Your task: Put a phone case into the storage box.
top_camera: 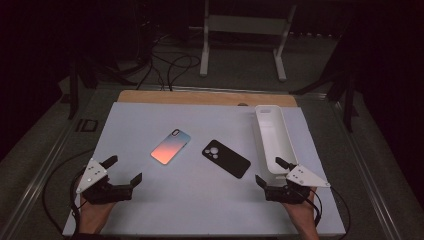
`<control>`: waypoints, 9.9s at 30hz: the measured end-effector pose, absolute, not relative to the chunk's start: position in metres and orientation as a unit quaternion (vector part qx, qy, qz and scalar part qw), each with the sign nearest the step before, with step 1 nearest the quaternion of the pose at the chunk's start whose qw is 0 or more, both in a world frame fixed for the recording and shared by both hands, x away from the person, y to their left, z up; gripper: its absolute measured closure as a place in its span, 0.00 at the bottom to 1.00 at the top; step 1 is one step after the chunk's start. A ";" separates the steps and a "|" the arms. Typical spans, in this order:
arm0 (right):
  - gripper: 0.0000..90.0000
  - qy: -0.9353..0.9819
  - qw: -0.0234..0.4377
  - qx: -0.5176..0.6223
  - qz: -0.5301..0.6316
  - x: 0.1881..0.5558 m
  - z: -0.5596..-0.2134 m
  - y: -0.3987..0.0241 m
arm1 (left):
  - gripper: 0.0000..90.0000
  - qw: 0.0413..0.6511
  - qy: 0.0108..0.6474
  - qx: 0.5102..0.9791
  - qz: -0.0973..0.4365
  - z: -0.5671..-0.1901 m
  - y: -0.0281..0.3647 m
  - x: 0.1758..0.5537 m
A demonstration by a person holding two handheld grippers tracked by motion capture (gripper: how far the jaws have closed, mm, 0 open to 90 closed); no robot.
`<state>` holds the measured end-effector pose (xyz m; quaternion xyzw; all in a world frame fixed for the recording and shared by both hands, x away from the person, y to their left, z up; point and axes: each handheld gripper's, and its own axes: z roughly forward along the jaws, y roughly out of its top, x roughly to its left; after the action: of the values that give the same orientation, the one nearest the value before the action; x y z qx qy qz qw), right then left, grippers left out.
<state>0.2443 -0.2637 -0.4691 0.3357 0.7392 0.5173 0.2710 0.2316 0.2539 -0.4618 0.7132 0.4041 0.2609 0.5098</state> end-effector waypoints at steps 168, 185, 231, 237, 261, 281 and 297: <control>0.10 0.733 0.259 0.367 0.511 0.251 -0.482 -0.268 | 0.00 0.223 0.435 0.866 0.108 -0.517 0.157 0.405; 0.10 0.736 0.256 0.366 0.509 0.251 -0.483 -0.266 | 0.18 0.224 0.431 0.868 0.098 -0.514 0.156 0.403; 0.10 0.730 0.255 0.370 0.515 0.252 -0.482 -0.270 | 0.19 0.339 0.419 0.819 0.196 -0.475 0.158 0.346; 0.10 0.730 0.255 0.370 0.515 0.252 -0.481 -0.269 | 0.19 0.351 0.405 0.817 0.211 -0.476 0.151 0.330; 0.10 0.732 0.230 0.367 0.527 0.268 -0.453 -0.270 | 0.19 0.398 0.369 0.809 0.224 -0.460 0.140 0.305; 0.10 0.756 0.198 0.348 0.518 0.293 -0.428 -0.237 | 0.19 0.425 0.323 0.815 0.225 -0.445 0.113 0.289; 0.10 0.756 0.128 0.334 0.549 0.308 -0.423 -0.199 | 0.19 0.439 0.282 0.825 0.218 -0.443 0.086 0.277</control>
<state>0.3080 -0.1993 -0.4235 0.3337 0.7558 0.5488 0.1275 0.2768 0.0856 -0.4429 0.8251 0.2815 0.2181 0.4386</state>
